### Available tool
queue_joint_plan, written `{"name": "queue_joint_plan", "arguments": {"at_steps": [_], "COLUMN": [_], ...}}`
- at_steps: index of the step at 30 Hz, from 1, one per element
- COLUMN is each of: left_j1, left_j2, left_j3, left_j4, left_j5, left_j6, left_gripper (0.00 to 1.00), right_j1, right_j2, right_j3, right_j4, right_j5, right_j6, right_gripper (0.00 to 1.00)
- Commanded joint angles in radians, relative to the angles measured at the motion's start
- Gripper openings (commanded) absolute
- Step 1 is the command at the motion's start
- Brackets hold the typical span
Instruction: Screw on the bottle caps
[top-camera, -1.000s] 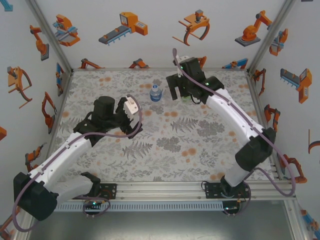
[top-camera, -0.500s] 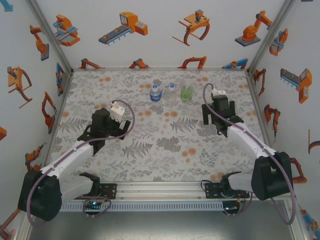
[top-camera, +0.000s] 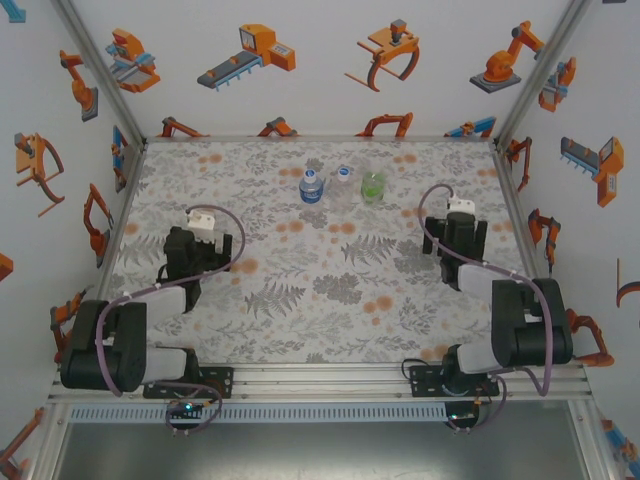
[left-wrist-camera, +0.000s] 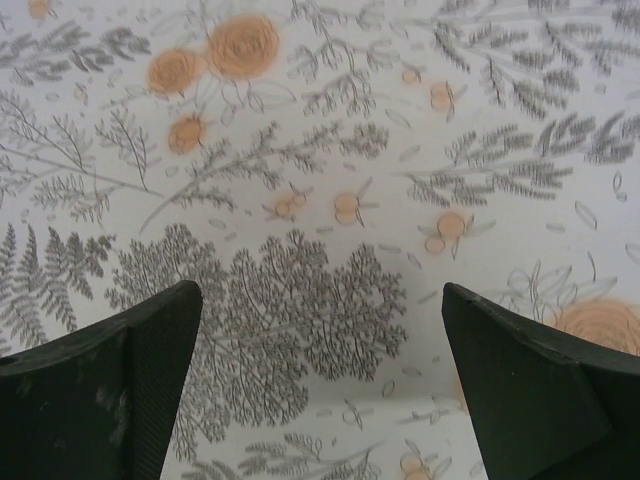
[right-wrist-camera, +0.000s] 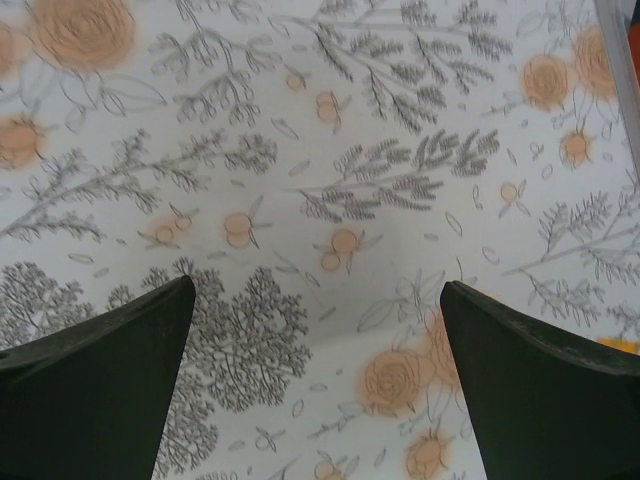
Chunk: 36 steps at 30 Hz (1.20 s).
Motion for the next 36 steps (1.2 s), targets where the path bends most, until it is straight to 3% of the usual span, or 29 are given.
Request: {"name": "queue_joint_plan", "arguments": {"at_steps": [1,3,7,11,14,23,36], "left_j1": [0.041,0.047,0.071,0.105,0.118,0.126,0.128], "left_j2": [0.052,0.099,0.108,0.225,0.2,0.218,0.215], "left_j3": [-0.008,-0.034,-0.02,-0.012,0.038,0.072,0.073], "left_j4": [0.207,0.317,0.289,0.407,0.261,0.227,0.22], "left_j5": [0.107,0.111,0.128,0.159,0.195,0.134,0.133], "left_j6": [-0.066,-0.077,-0.096,-0.132,-0.129,-0.166,-0.168], "left_gripper": [0.97,0.97,0.97,0.97,0.97,0.97,0.97], "right_j1": [-0.043,-0.064,-0.071,-0.072,-0.071,-0.07,-0.071], "right_j2": [0.012,0.046,0.115,0.111,0.109,0.111,0.109], "right_j3": [-0.035,-0.066,-0.115,-0.112,-0.112,-0.111,-0.112], "right_j4": [0.209,0.289,0.439,0.426,0.425,0.424,0.423], "right_j5": [-0.097,-0.135,-0.171,-0.172,-0.17,-0.168,-0.166], "right_j6": [0.027,0.037,0.037,0.039,0.038,0.037,0.037], "right_gripper": [0.99,0.99,0.99,0.99,0.99,0.99,0.99]}}
